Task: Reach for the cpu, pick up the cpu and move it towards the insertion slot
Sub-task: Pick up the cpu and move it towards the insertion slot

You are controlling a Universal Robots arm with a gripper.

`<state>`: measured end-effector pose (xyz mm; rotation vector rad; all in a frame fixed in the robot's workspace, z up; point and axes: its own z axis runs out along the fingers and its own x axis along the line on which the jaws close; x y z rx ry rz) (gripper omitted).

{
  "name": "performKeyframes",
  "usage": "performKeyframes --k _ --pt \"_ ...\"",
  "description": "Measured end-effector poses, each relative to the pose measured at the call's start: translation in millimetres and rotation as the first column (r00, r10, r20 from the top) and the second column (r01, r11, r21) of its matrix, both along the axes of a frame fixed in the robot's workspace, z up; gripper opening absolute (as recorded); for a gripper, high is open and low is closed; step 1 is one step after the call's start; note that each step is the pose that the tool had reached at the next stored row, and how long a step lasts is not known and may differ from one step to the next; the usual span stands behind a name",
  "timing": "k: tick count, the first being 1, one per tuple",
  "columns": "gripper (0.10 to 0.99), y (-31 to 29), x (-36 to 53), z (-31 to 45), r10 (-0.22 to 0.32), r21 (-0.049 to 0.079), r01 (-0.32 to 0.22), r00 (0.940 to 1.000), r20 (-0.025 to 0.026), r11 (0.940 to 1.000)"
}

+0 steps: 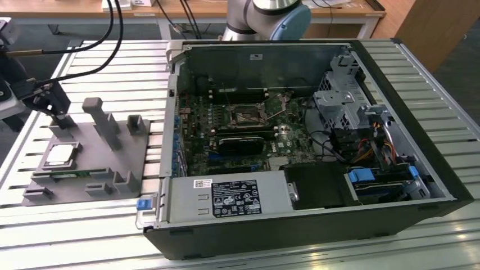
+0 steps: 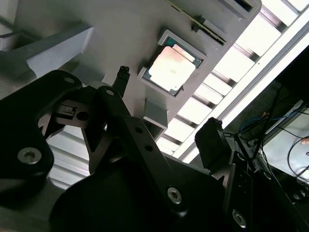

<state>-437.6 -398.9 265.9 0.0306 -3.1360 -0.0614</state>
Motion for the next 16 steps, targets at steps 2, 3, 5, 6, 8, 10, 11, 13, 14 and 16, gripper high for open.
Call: performKeyframes --k 2,3,5,6,8,10,11,13,14,16 --pt "0.824 -0.5 0.0 -2.6 0.000 0.000 0.000 1.0000 0.0001 1.0000" --pt "0.824 -0.6 0.0 -3.7 0.000 0.000 0.000 1.0000 0.0001 1.0000" --pt "0.824 -0.9 0.0 -5.7 0.000 0.000 0.000 1.0000 0.0001 1.0000" --pt "0.824 -1.0 0.0 -6.6 0.000 0.000 0.000 1.0000 0.0001 1.0000" --pt "0.824 -1.2 0.0 -8.4 0.000 0.000 0.000 1.0000 0.0001 1.0000" --pt "0.824 -1.3 0.0 -10.0 0.000 0.000 0.000 1.0000 0.0001 1.0000" --pt "0.824 -1.4 0.0 -10.6 0.000 0.000 0.000 1.0000 0.0001 1.0000" --pt "0.824 -1.6 0.0 -11.7 0.000 0.000 0.000 1.0000 0.0000 1.0000" --pt "0.824 -1.6 0.0 -12.2 0.000 0.000 0.000 1.0000 0.0000 1.0000" --pt "0.824 -1.7 0.0 -13.3 0.000 0.000 0.000 1.0000 0.0000 1.0000"
